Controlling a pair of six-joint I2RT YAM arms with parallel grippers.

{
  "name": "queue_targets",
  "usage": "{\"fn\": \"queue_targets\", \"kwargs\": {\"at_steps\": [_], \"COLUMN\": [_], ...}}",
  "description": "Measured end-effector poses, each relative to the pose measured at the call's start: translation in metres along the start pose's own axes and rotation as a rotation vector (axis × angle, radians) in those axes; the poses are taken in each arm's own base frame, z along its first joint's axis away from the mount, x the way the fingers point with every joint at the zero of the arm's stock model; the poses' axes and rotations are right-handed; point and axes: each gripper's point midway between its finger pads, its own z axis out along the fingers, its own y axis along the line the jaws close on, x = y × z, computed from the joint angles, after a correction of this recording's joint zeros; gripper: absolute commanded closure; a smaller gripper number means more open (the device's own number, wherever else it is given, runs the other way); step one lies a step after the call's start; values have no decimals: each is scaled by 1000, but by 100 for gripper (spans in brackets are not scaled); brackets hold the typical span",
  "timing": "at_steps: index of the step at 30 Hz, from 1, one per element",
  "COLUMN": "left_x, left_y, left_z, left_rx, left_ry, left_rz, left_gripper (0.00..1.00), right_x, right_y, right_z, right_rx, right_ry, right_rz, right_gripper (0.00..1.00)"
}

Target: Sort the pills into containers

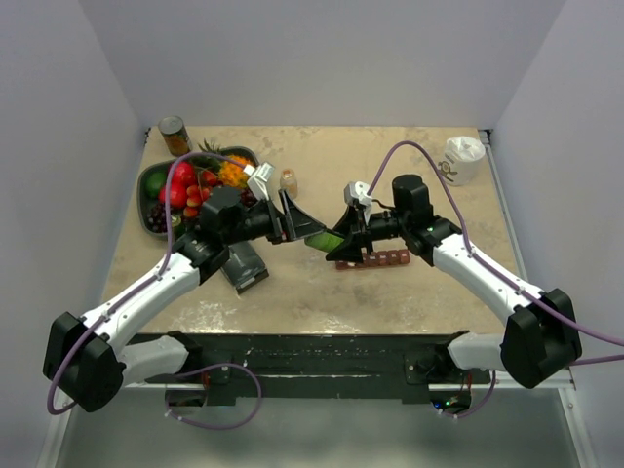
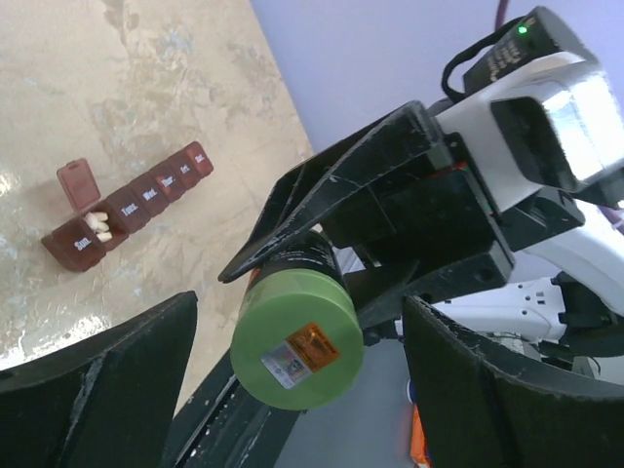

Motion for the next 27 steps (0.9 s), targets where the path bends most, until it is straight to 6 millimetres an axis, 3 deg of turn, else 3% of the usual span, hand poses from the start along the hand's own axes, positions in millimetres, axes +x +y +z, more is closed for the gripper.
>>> {"fn": "queue_targets", "kwargs": {"at_steps": [5, 6, 7, 10, 13, 16, 17, 19, 21, 24, 27], "left_x": [10, 9, 9, 9, 11, 14, 15, 17, 15, 3, -21], "left_y": [11, 10, 9, 4, 0, -5, -6, -7, -8, -16, -24], "left_z": [8, 8, 8, 8, 6, 3, 3, 2, 0, -4, -20], "left_rx": [-39, -36, -33, -5, 63, 148, 167, 206, 222, 246, 236], "left_ry": [29, 30, 30, 38, 67, 124, 145, 187, 184, 124, 7], "left_rz": [-31, -29, -27, 29, 168, 354, 415, 559, 661, 761, 767], "left_gripper": [46, 62, 69, 78, 81, 77, 61, 38, 1, 1, 1], "right_x": [1, 2, 2, 1, -2, -7, -7, -7, -9, -9, -8], "right_y": [-3, -3, -3, -3, -1, 3, 3, 5, 6, 11, 12], "right_z": [0, 0, 0, 0, 0, 2, 2, 3, 4, 3, 3], "right_rx": [15, 18, 19, 17, 1, -26, -31, -42, -49, -73, -78], "right_ry": [5, 7, 8, 7, -7, -37, -45, -61, -71, -71, -67], "right_rz": [-2, -2, -1, -7, -10, -14, -11, -11, -12, 23, 33], "right_gripper": [100, 100, 100, 100, 100, 100, 100, 100, 100, 100, 100]}}
